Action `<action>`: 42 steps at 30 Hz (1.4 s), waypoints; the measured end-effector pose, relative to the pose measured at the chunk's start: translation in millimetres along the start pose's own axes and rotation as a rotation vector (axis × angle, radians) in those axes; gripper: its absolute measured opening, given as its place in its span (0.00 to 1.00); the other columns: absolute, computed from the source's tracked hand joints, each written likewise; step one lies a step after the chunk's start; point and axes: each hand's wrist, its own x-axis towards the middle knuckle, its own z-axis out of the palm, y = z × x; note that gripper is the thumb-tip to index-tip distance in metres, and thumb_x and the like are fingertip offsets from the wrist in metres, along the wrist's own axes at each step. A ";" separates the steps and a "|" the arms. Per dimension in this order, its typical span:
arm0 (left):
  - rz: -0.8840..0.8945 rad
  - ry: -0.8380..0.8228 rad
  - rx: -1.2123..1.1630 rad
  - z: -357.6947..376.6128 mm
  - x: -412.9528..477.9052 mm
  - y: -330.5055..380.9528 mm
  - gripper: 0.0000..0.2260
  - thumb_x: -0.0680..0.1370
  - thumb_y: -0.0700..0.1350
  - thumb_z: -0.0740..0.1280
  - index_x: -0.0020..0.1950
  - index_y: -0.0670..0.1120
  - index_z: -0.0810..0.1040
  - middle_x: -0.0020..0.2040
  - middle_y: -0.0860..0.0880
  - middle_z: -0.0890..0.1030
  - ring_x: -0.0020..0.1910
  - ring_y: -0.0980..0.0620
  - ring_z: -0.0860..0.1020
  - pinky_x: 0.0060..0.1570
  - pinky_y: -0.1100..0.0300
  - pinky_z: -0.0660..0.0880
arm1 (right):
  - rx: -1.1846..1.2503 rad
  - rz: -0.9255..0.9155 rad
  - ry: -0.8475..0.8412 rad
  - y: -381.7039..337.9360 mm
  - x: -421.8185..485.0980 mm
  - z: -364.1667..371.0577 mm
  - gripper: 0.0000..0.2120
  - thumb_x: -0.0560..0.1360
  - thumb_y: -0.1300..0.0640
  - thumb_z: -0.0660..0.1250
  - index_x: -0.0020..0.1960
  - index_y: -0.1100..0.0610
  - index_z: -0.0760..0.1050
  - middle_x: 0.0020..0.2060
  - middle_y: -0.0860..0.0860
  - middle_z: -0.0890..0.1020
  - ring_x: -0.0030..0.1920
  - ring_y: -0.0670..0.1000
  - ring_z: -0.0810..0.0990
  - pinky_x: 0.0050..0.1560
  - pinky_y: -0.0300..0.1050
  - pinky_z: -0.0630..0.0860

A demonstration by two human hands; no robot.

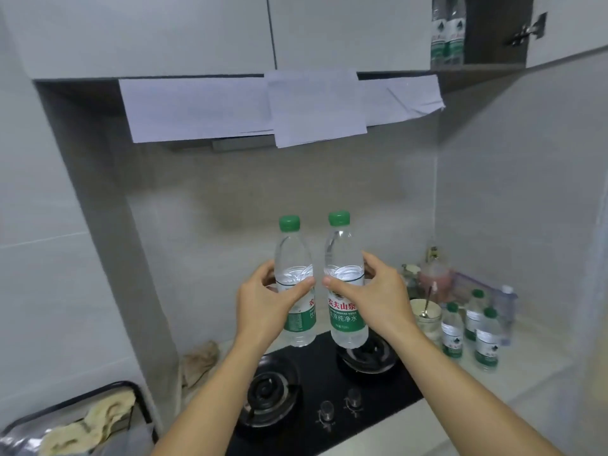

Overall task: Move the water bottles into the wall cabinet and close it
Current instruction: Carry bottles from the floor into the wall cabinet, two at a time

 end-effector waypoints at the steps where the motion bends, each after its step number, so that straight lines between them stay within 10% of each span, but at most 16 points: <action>1: 0.006 -0.025 -0.013 9.5 3.6 0.7 0.19 0.66 0.51 0.83 0.55 0.54 0.83 0.46 0.59 0.86 0.43 0.64 0.83 0.40 0.68 0.78 | -0.011 0.005 0.031 1.2 1.5 -9.8 0.17 0.66 0.49 0.84 0.51 0.44 0.82 0.41 0.37 0.87 0.42 0.35 0.85 0.45 0.38 0.83; 42: 0.066 -0.289 -0.288 455.4 40.4 168.8 0.14 0.71 0.47 0.80 0.55 0.52 0.85 0.47 0.57 0.88 0.44 0.60 0.86 0.40 0.68 0.80 | -0.124 -0.035 0.235 86.5 157.1 -435.1 0.23 0.68 0.51 0.83 0.60 0.50 0.80 0.45 0.38 0.84 0.41 0.35 0.84 0.37 0.29 0.77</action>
